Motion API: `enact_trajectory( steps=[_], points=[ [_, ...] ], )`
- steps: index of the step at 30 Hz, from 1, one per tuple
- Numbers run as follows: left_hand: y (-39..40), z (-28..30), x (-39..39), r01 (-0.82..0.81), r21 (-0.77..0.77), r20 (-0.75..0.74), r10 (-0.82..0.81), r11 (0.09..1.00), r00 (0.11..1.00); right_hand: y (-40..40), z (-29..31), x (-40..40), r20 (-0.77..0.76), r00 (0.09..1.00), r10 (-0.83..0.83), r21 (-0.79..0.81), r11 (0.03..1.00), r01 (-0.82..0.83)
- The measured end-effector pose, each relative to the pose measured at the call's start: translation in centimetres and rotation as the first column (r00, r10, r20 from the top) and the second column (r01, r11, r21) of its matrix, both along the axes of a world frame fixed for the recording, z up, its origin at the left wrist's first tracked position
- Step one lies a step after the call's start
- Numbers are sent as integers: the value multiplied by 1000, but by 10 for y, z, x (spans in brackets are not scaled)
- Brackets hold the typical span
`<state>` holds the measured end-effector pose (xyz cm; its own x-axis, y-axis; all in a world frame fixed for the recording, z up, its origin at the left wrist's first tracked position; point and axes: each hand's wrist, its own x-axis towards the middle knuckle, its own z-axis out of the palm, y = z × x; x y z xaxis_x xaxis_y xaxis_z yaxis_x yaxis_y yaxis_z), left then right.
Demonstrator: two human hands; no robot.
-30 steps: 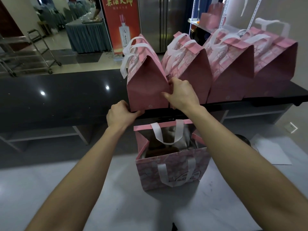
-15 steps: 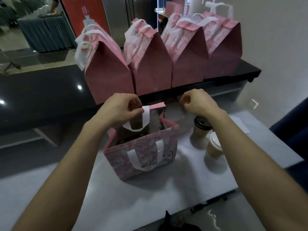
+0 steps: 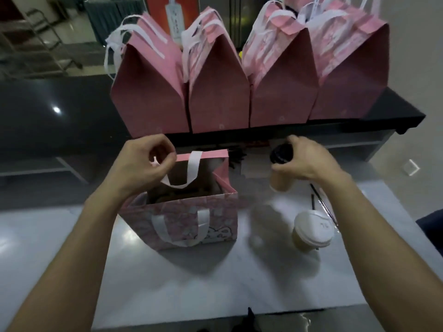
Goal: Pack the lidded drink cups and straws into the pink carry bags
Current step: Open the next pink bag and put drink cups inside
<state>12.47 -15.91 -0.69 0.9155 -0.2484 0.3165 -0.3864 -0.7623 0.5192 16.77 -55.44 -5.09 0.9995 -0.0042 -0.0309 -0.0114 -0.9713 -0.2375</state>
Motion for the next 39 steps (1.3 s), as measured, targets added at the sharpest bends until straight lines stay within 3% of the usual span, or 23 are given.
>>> enact_trajectory(
  steps=[4, 9, 15, 20, 23, 29, 36, 39],
  points=[
    [25, -6, -21, 3, 215, -149, 30, 977, 988, 36, 53, -11, 355, 935, 14, 255, 961, -111],
    [44, -9, -20, -5, 475, -104, 62, 880, 993, 94, 90, -24, 463, 874, 145, 434, 823, -366],
    [67, -12, -11, 116, 534, -183, -20, 838, 983, 138, 88, -30, 359, 848, 389, 392, 762, -515],
    [69, -28, -7, 197, 325, -294, -100, 925, 951, 161, 74, -28, 60, 831, 552, 334, 774, -538],
    [70, -35, -7, 226, 214, -307, -154, 950, 939, 178, 61, -26, -62, 803, 593, 251, 788, -562],
    [76, -41, -11, 260, 140, -331, -202, 955, 922, 235, 17, -7, -166, 723, 670, 44, 738, -674],
    [85, -36, -16, 244, 47, -449, -198, 969, 871, 277, -22, 10, -320, 663, 677, -22, 694, -719],
    [88, -32, -16, 263, 101, -413, -200, 960, 888, 281, -25, 15, -324, 664, 674, -35, 693, -720]
  ],
)
